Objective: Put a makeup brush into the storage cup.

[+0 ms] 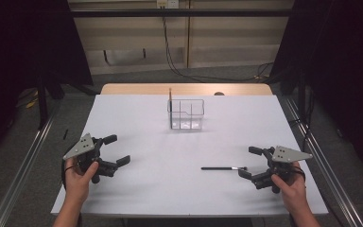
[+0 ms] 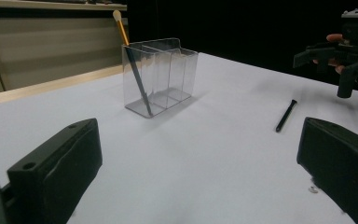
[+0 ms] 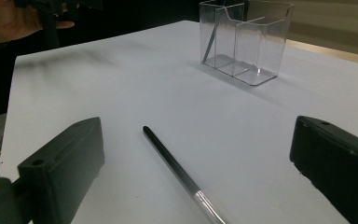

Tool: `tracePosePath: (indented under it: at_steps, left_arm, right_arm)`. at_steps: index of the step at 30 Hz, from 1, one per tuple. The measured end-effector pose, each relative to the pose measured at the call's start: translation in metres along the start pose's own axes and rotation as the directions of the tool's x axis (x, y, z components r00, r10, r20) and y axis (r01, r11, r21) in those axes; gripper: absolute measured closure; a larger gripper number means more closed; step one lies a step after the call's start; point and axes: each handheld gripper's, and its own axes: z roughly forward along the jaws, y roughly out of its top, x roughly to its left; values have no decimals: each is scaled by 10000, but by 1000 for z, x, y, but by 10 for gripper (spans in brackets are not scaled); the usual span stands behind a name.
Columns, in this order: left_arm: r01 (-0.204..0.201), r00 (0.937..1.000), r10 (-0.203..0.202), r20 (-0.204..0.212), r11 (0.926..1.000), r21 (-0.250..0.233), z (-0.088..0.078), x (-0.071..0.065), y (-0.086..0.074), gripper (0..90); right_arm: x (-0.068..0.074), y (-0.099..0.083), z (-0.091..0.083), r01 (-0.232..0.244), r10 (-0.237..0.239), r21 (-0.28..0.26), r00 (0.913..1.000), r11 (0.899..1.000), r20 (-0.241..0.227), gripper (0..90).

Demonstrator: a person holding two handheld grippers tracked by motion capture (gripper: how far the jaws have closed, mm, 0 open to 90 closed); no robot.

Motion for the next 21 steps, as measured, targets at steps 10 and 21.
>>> tracePosePath:
  at_steps: [10, 21]
  left_arm:
    - [-72, 10000, 73, -20, 9999, 94, -9, -2, -4, 0]
    - [-143, 9999, 142, 16, 9998, 138, -12, -2, -4, 0]
  right_arm:
    - [0, 1, 1, 23, -23, -7, 10000, 10000, -19, 25]
    - [0, 1, 2, 77, -77, 43, 10000, 10000, -31, 25]
